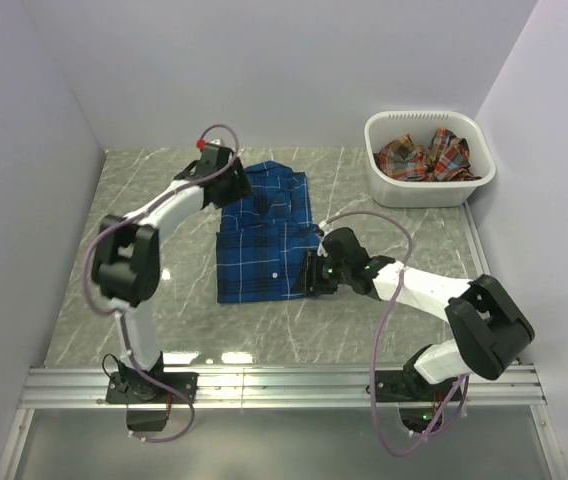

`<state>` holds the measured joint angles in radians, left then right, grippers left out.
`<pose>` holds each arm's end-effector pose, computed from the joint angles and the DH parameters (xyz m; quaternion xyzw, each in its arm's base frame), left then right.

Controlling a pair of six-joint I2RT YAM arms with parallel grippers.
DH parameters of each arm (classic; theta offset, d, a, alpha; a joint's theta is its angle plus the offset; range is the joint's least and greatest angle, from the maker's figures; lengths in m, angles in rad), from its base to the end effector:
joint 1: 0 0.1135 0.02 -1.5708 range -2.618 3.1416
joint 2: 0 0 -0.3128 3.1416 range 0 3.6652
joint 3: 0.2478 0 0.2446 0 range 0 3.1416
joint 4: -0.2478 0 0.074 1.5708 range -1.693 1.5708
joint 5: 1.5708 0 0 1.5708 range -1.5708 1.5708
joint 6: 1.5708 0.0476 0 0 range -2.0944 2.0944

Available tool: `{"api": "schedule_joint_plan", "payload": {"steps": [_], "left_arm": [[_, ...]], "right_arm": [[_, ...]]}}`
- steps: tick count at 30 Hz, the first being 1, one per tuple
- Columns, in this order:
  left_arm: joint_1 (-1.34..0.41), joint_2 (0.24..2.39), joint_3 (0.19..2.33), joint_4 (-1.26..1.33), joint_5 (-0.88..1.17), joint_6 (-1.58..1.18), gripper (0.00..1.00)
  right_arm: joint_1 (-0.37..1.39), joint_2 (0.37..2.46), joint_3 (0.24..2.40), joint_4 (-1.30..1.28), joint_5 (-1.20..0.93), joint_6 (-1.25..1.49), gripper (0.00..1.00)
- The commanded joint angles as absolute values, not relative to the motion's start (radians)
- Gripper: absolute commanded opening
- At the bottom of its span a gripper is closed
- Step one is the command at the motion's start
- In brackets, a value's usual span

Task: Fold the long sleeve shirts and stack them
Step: Fold the shirt

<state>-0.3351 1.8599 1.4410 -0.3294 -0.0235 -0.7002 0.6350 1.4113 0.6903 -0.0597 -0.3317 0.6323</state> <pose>0.4152 -0.1434 0.2889 -0.1710 0.9005 -0.1884 0.3527 0.2103 0.1742 0.2271 -0.0648 0.9102 0.3475 0.2157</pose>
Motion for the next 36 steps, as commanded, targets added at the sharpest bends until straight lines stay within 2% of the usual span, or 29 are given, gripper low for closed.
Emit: {"api": "schedule_joint_plan", "payload": {"steps": [1,10,16,23,29,32,36], "left_arm": [[-0.337,1.978,1.62,-0.31,-0.029,-0.618,0.7],[-0.334,2.238,1.79,-0.297,-0.086,-0.593,0.69],[-0.27,2.24,1.675,-0.308,-0.084,-0.721,0.68],[-0.18,2.002,1.352,-0.308,-0.083,-0.955,0.65],[-0.147,1.69,0.881,-0.164,-0.017,-1.115,0.64],[-0.147,1.539,0.743,-0.14,0.009,-1.155,0.66],[-0.149,1.364,0.695,-0.176,0.006,-1.103,0.69]], "right_arm": [[0.67,1.463,0.742,-0.034,-0.278,0.661,0.49],[0.68,1.574,0.811,-0.075,-0.252,0.594,0.49],[0.651,1.657,0.87,-0.155,-0.19,0.479,0.49],[0.552,1.781,1.084,-0.346,-0.103,0.282,0.49],[0.479,1.982,1.419,-0.488,-0.043,0.184,0.49],[0.468,2.065,1.572,-0.515,-0.038,0.173,0.49],[0.468,2.117,1.71,-0.543,-0.044,0.179,0.49]]}}
